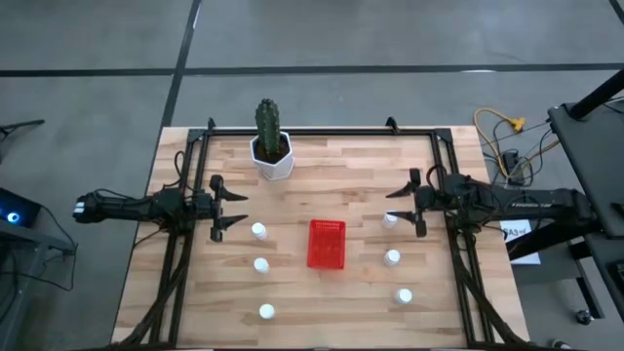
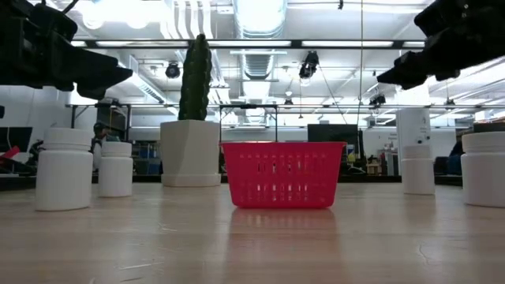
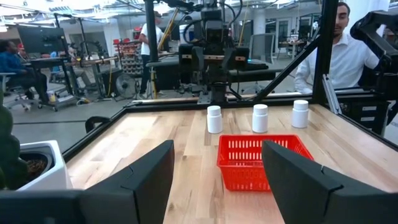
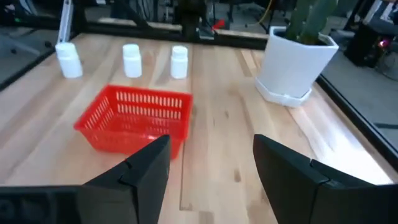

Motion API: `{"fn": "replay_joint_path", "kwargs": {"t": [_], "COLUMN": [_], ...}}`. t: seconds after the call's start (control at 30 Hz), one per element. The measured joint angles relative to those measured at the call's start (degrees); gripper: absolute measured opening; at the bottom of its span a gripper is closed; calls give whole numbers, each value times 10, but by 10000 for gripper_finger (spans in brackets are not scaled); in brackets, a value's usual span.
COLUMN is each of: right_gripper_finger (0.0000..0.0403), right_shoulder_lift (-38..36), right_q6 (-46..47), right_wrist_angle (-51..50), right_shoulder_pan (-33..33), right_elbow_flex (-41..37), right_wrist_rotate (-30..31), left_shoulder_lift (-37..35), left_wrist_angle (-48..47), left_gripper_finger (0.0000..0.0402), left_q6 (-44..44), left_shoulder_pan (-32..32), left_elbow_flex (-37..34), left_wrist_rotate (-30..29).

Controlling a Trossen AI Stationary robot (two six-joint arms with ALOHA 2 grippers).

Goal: Pick and place pill bottles into a basket
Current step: Put the white pill bottle into the red bin

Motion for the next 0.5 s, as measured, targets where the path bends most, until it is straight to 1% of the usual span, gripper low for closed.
{"fn": "replay_joint_path", "kwargs": {"t": [0.1,0.23,0.5], "right_gripper_finger": [219,219,219], "right_shoulder_lift": [13,43,119], "right_q6": [2,15,28], "right_wrist_angle": [-11,-82,-176], "right_shoulder_pan": [1,1,1], "right_elbow_flex": [22,56,128], "right_wrist_rotate": [-9,11,12], "left_shoulder_lift": [1,4,4], "left_wrist_angle": [0,0,1], "left_gripper_finger": [226,226,226], "left_q6": [0,0,0], "left_shoulder_pan": [0,0,0], "left_elbow_flex": [0,0,0], "left_wrist_rotate": [0,0,0]}}
